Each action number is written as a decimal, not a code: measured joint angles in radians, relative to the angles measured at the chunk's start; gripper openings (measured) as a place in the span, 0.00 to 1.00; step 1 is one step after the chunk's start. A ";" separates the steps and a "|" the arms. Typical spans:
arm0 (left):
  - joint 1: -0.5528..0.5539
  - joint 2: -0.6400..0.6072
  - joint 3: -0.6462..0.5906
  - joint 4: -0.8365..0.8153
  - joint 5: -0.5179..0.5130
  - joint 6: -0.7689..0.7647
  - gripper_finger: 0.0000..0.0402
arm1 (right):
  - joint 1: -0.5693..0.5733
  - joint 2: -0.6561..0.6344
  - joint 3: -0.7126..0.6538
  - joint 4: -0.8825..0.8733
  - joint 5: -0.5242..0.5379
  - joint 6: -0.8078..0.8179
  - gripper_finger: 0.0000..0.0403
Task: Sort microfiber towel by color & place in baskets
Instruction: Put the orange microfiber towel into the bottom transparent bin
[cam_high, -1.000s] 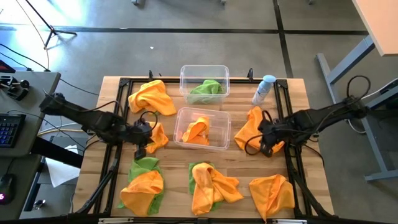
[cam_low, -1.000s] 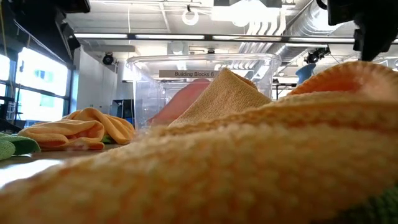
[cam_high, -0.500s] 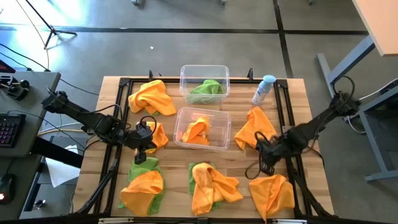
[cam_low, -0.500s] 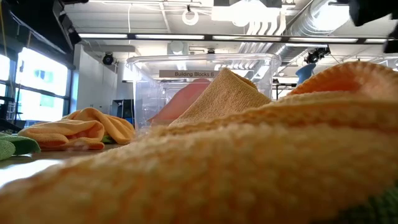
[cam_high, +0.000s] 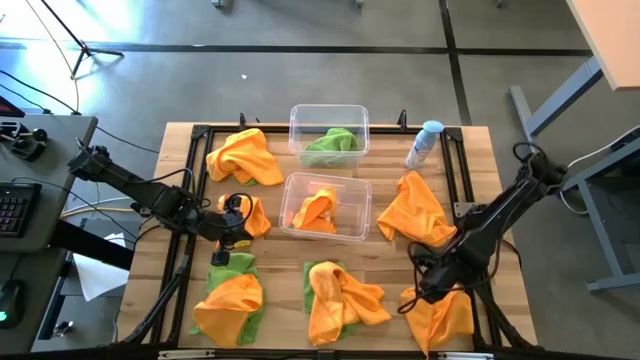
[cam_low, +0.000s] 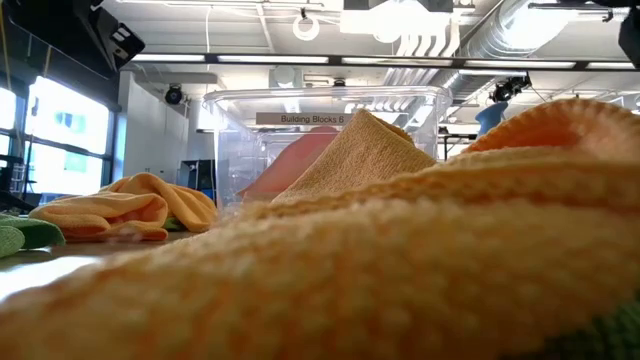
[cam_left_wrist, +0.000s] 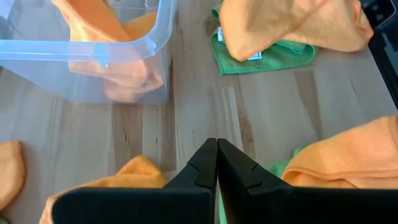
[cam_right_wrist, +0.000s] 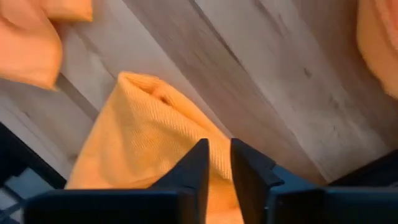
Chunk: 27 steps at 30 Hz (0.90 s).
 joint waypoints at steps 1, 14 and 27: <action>0.000 0.000 0.000 0.000 0.001 0.003 0.00 | 0.005 0.013 0.000 0.006 -0.009 -0.001 0.19; 0.000 0.000 0.000 0.000 0.003 0.017 0.00 | 0.064 0.191 0.000 0.120 -0.037 -0.275 0.31; 0.000 0.000 0.000 0.007 0.003 0.017 0.00 | 0.063 0.226 0.010 0.165 -0.137 -0.166 0.03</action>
